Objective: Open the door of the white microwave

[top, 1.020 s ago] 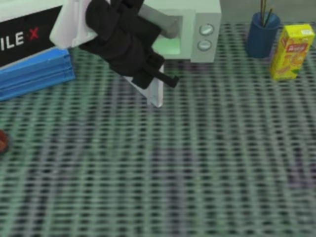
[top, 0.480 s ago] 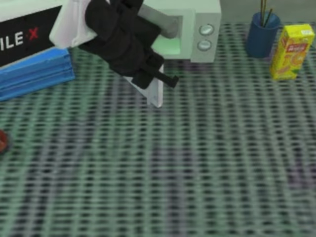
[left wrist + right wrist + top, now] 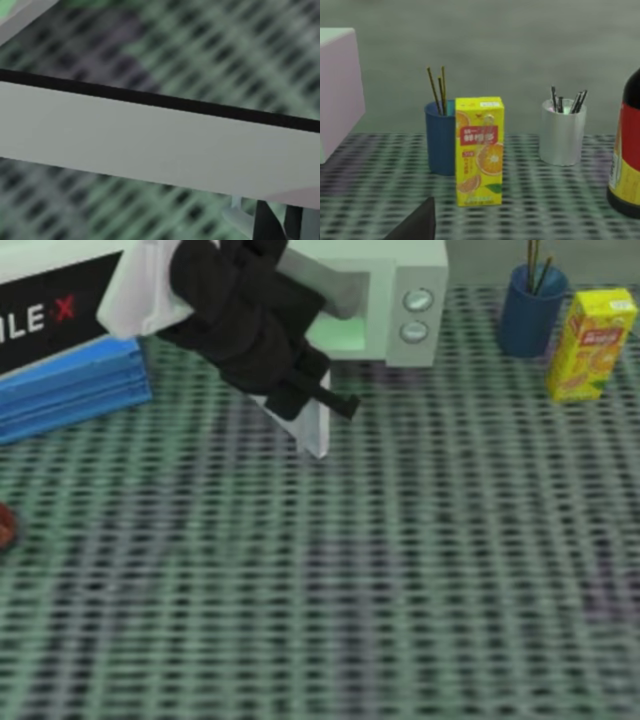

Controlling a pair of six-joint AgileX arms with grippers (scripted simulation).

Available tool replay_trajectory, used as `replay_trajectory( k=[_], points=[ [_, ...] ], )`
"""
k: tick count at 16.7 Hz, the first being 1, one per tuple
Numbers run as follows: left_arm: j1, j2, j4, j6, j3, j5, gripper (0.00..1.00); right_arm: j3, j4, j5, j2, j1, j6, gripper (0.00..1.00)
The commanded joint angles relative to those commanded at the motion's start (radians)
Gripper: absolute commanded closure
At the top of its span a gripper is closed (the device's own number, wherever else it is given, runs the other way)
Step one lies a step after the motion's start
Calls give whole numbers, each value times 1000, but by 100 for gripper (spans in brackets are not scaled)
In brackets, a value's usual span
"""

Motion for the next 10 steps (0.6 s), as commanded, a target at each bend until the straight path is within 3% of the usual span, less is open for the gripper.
replay_trajectory(
  k=[6, 10],
  points=[
    [53, -48, -9, 142, -54, 72, 100, 0, 0, 0, 0, 0, 0, 0],
    [59, -52, -10, 155, -59, 79, 100, 0, 0, 0, 0, 0, 0, 0]
  ],
)
